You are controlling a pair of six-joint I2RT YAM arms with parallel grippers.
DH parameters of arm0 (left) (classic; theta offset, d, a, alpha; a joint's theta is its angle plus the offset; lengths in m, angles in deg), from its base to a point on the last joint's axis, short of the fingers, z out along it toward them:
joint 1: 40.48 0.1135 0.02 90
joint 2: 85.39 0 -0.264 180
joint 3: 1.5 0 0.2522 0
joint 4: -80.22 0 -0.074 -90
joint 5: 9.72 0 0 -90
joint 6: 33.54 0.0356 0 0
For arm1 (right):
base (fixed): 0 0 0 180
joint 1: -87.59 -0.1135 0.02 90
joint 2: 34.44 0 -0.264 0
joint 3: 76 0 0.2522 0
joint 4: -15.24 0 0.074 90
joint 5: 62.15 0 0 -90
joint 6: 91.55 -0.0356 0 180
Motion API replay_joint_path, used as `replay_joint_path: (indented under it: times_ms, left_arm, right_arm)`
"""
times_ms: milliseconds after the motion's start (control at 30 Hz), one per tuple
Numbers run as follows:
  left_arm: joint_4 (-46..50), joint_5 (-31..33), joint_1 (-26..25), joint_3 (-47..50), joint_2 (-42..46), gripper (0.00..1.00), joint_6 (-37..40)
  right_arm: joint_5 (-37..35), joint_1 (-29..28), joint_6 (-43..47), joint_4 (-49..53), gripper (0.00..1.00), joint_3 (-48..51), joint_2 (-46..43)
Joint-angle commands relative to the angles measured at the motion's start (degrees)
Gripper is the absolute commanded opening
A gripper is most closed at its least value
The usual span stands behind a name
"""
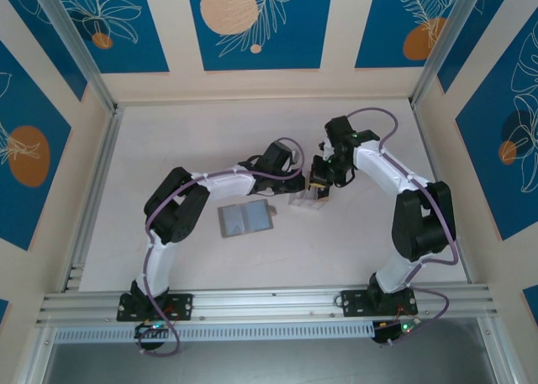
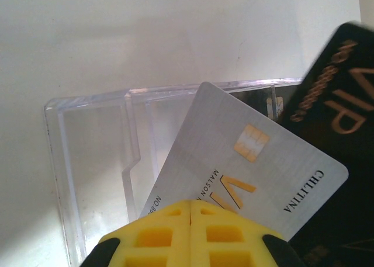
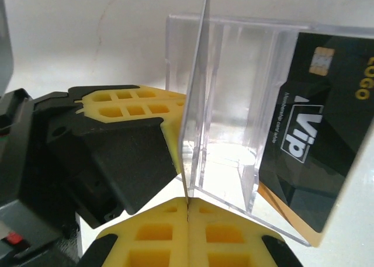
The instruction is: Put the credit cards into the card holder
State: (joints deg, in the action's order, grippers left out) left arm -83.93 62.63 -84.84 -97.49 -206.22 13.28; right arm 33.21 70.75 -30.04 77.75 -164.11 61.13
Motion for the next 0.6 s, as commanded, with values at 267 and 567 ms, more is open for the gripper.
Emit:
replay_joint_path:
  times_ms: [267, 567]
  left_arm:
    - [1.57, -0.03, 0.41, 1.64, 2.15, 0.04, 1.32]
    - [2.36, -1.04, -0.03, -1.95, 0.56, 0.04, 1.17]
  right_arm:
    - [1.89, 1.52, 1.32, 1.13, 0.00, 1.71, 0.74]
    - [1.90, 1.81, 1.86, 1.39, 0.00, 2.09, 0.89]
